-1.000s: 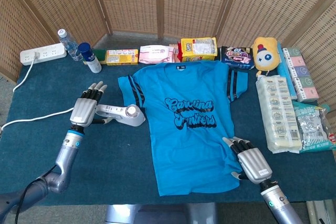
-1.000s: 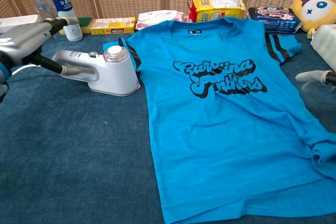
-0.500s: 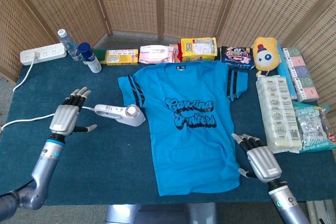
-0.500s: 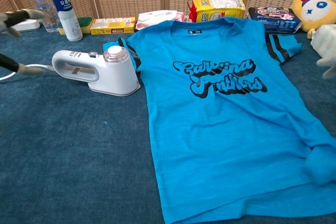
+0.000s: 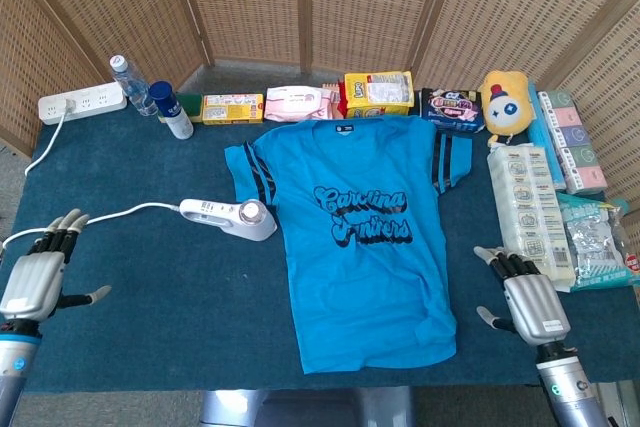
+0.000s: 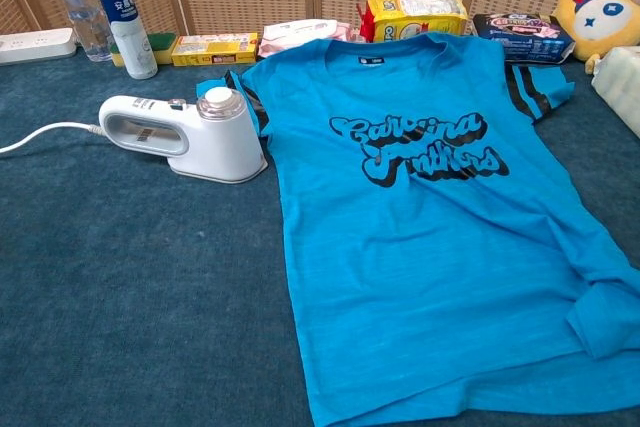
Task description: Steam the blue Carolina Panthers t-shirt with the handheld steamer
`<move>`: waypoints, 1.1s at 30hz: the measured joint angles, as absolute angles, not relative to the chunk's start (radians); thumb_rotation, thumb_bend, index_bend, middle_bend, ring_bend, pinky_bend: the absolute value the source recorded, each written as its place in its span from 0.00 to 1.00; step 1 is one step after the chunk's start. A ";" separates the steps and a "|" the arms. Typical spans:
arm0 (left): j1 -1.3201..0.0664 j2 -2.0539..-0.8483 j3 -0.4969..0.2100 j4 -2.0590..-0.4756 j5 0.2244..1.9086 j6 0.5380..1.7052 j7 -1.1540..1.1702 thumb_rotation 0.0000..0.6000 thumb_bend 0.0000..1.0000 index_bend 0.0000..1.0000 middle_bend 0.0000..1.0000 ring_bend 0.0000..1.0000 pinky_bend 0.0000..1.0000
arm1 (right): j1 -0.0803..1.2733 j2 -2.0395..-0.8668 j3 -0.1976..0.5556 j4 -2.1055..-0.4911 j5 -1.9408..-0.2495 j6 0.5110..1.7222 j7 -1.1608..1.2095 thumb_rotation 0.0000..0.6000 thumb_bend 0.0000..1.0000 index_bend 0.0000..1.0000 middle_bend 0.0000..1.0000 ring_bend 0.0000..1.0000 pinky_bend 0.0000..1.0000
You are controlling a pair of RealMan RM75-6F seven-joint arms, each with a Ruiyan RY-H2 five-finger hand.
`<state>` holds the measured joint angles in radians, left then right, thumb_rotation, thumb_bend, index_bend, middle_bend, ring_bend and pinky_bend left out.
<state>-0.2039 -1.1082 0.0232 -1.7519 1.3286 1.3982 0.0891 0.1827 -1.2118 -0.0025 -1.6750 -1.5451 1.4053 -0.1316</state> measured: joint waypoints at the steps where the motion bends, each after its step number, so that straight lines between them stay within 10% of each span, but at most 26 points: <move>1: -0.195 -1.104 0.028 -1.755 1.334 1.408 0.085 0.68 0.13 0.00 0.00 0.00 0.19 | 0.179 -1.210 -0.001 -1.675 -1.542 1.410 -0.131 1.00 0.26 0.17 0.24 0.20 0.24; 15: -0.007 -1.038 0.124 -1.787 1.480 1.590 -0.001 0.79 0.16 0.00 0.00 0.00 0.19 | 0.106 -1.192 0.011 -1.666 -1.506 1.491 -0.115 1.00 0.27 0.21 0.25 0.23 0.26; 33: 0.025 -1.071 0.084 -1.802 1.543 1.619 0.022 0.85 0.17 0.00 0.03 0.00 0.19 | 0.059 -1.202 0.026 -1.627 -1.483 1.521 -0.067 1.00 0.27 0.25 0.27 0.25 0.27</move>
